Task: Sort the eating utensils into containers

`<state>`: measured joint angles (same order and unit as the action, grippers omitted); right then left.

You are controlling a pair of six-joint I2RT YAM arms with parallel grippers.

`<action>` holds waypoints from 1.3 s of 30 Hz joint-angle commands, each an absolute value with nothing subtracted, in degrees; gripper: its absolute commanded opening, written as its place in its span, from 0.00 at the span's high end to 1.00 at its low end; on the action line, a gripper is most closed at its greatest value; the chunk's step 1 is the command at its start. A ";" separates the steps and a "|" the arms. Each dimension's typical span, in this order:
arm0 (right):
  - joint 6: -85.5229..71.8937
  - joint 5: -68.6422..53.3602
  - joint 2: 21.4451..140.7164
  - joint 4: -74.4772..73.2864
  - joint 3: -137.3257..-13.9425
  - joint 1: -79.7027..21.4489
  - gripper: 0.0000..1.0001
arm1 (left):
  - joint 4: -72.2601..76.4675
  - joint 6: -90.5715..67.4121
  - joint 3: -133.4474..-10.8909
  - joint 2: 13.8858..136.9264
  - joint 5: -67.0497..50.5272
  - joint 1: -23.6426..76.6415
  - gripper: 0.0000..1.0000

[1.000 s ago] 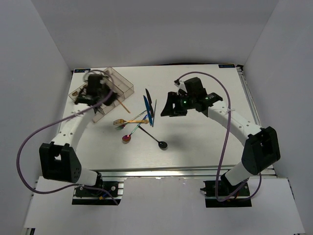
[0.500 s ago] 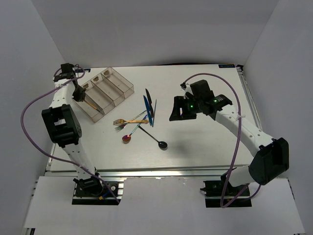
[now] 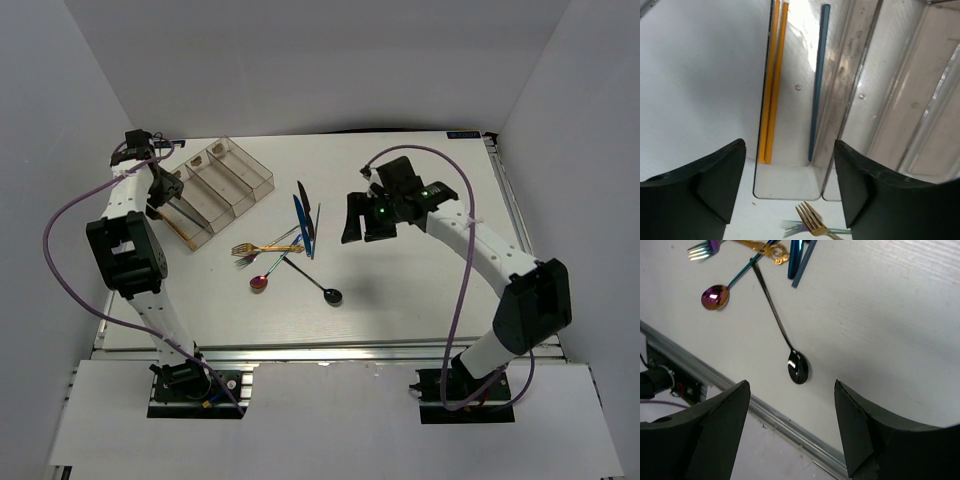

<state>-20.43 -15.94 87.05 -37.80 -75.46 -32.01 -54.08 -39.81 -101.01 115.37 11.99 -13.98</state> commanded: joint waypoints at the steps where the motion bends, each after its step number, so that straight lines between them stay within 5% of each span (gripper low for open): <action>1: -20.65 -11.44 91.57 -38.67 -81.64 -33.65 0.27 | -54.67 -38.50 -103.88 108.47 9.25 -13.71 0.18; 4: -22.93 -2.68 98.24 -40.34 -88.05 -35.94 0.27 | -55.80 -35.95 -104.15 104.51 8.17 -11.52 0.02; 17: -34.62 15.02 121.80 -45.61 -106.52 -44.03 0.47 | -54.40 -37.45 -71.47 74.47 10.28 2.02 0.02; 39: -36.74 13.45 134.56 -46.14 -112.67 -45.88 0.57 | -59.68 -32.34 -64.69 69.17 11.78 5.97 0.02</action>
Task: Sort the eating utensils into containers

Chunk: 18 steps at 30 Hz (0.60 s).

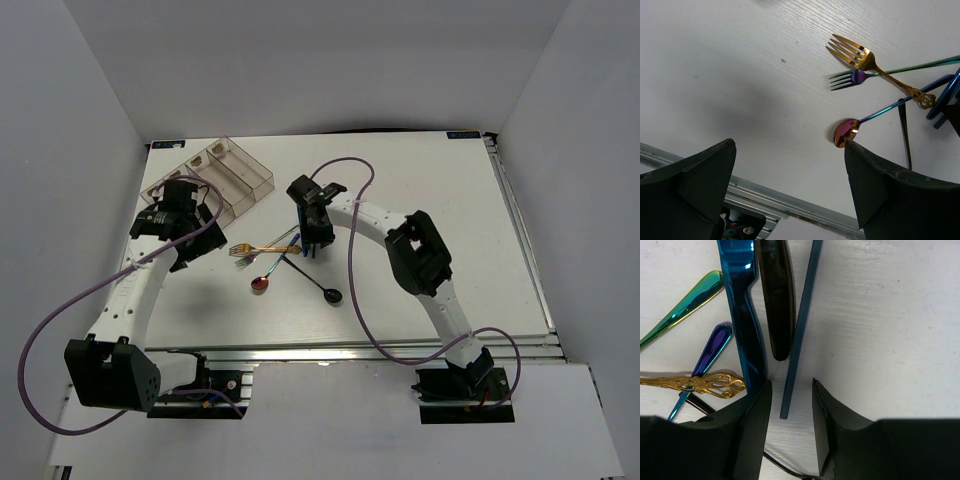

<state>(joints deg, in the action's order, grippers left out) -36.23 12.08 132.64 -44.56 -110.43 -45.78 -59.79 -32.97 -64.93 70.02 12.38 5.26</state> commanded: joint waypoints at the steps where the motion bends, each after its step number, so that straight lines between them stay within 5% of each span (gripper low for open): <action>1: -37.17 13.45 134.91 -46.32 -112.07 -45.79 0.57 | -59.59 -32.34 -64.69 69.17 11.69 6.06 0.02; 5: -38.93 13.19 134.21 -45.53 -106.98 -45.53 0.62 | -59.50 -32.08 -64.86 69.52 11.60 6.68 0.02; 13: -39.64 15.02 130.26 -46.23 -97.21 -43.95 0.98 | -59.42 -32.60 -66.88 69.96 10.20 7.82 0.02; 18: -34.82 10.04 120.98 -40.72 -91.78 -42.45 1.00 | -54.16 -35.15 -67.33 71.01 0.37 10.28 0.02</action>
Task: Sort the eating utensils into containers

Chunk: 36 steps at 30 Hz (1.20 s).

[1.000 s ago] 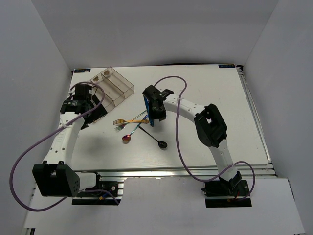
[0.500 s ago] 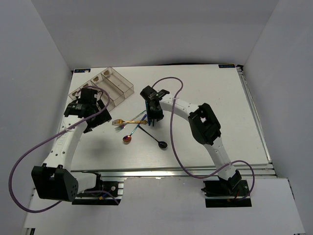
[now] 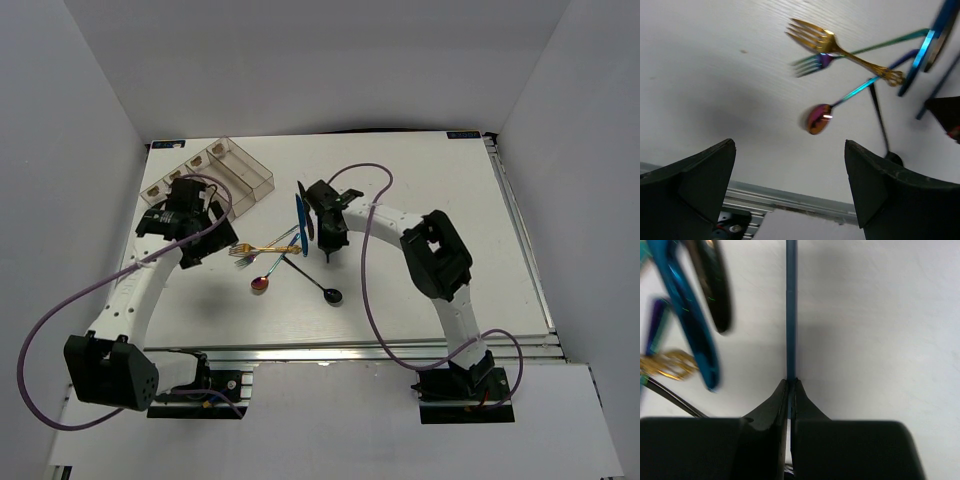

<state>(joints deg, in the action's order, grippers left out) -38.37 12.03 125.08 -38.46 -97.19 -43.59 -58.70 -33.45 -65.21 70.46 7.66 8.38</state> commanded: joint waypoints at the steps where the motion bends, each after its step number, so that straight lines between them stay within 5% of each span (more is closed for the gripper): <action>1: -33.50 8.63 118.85 -39.04 -90.71 -42.28 1.00 | -49.36 -36.81 -67.24 71.10 -6.44 11.07 0.02; 4: -29.80 -4.35 109.27 -29.30 -85.53 -41.75 1.00 | -32.88 -42.77 -64.43 71.11 -19.71 15.11 0.02; 9: -29.35 -27.91 97.15 -15.57 -79.37 -41.13 1.00 | -17.77 -50.88 -61.00 72.77 -22.41 19.51 0.02; 18: -37.35 -36.56 94.57 -7.04 -77.87 -40.87 1.00 | -12.74 -53.09 -61.26 77.34 -20.67 21.09 0.04; 21: -37.27 -37.26 94.83 -7.99 -79.45 -40.87 1.00 | -13.45 -52.12 -61.26 77.61 -19.87 21.09 0.24; 22: -37.27 -37.27 94.92 -8.26 -79.80 -40.87 1.00 | -13.27 -52.21 -61.26 77.61 -19.78 21.09 0.52; 26: -36.83 -35.78 96.59 -11.51 -82.35 -40.69 1.00 | -14.41 -51.94 -62.48 77.87 -18.64 21.09 1.00; 29: -37.88 -35.33 97.03 -12.13 -82.79 -39.65 0.61 | -19.31 -50.28 -63.98 77.52 -12.96 20.75 1.00; 30: -38.32 -33.77 96.68 -12.74 -82.79 -38.94 0.40 | -22.03 -49.32 -66.25 77.61 -10.66 20.13 1.00; 36: -34.20 -21.47 95.10 -30.39 -84.81 -31.82 0.32 | -39.36 -44.49 -73.10 84.71 -5.98 -2.42 1.00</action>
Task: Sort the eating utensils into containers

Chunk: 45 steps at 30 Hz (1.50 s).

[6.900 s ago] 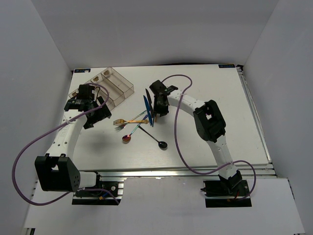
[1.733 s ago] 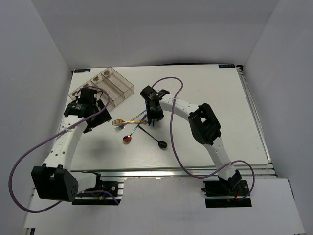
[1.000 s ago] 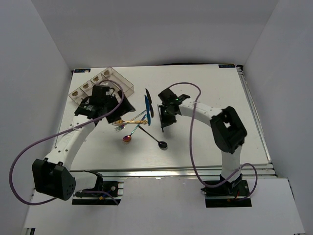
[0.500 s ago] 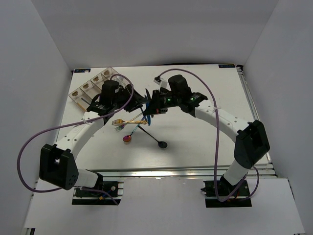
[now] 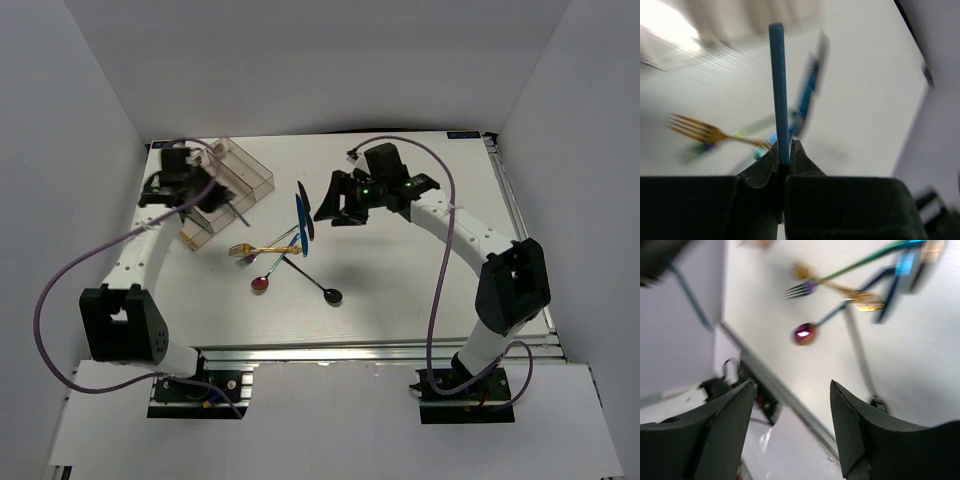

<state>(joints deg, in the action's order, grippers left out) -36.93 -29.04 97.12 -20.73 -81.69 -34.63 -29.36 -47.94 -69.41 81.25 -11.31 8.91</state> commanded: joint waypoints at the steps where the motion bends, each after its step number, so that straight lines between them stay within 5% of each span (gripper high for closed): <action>1: -32.71 -20.66 94.84 -32.24 -85.42 -31.47 0.32 | -42.42 -40.99 -75.21 86.64 -5.11 -6.72 1.00; 7: -26.63 -17.40 89.22 -37.18 -82.36 -30.94 0.31 | -53.69 -34.54 -93.66 105.54 9.31 -13.08 1.00; 16: -25.40 -19.77 85.61 -37.79 -80.07 -30.94 0.31 | -54.58 -35.50 -106.27 118.30 7.82 -15.12 0.91; 19: -24.70 -20.04 85.69 -38.76 -80.68 -30.85 0.31 | -55.11 -36.56 -105.21 118.48 7.91 -15.21 0.73; 20: -24.61 -20.13 85.69 -38.85 -80.77 -30.94 0.31 | -54.67 -36.65 -104.68 118.04 7.56 -15.21 0.57; 23: -24.26 -20.56 85.78 -39.20 -80.86 -30.85 0.31 | -53.61 -37.18 -105.02 116.90 6.77 -15.21 0.35; 25: -24.08 -20.57 85.96 -39.37 -80.95 -30.85 0.31 | -55.10 -37.44 -106.25 116.63 6.94 -15.21 0.29; 29: -23.65 -20.56 86.74 -39.38 -80.95 -31.02 0.31 | -55.02 -37.71 -105.03 110.07 5.72 -15.12 0.20; 31: -22.25 -20.39 87.45 -38.94 -80.95 -32.07 0.31 | -54.06 -35.95 -103.37 106.45 5.71 -13.72 0.02; 39: -10.21 -3.53 97.28 -43.24 -87.01 -46.47 0.30 | -55.54 -34.09 -85.98 83.36 14.04 1.81 0.02; 40: -9.15 -2.12 99.47 -43.24 -87.36 -47.63 0.19 | -55.98 -34.88 -80.56 80.97 14.41 2.98 0.02; 41: -8.36 1.46 100.62 -43.16 -87.80 -48.59 0.18 | -55.99 -35.76 -77.29 78.51 14.50 3.77 0.02; 45: -4.93 4.39 106.34 -41.75 -88.24 -52.20 0.22 | -55.28 -38.76 -62.69 66.03 12.04 5.01 0.02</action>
<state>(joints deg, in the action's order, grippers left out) -9.67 -2.11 104.18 -41.43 -86.06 -51.18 -53.06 -36.49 -69.47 70.41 10.79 6.00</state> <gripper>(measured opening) 0.793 0.982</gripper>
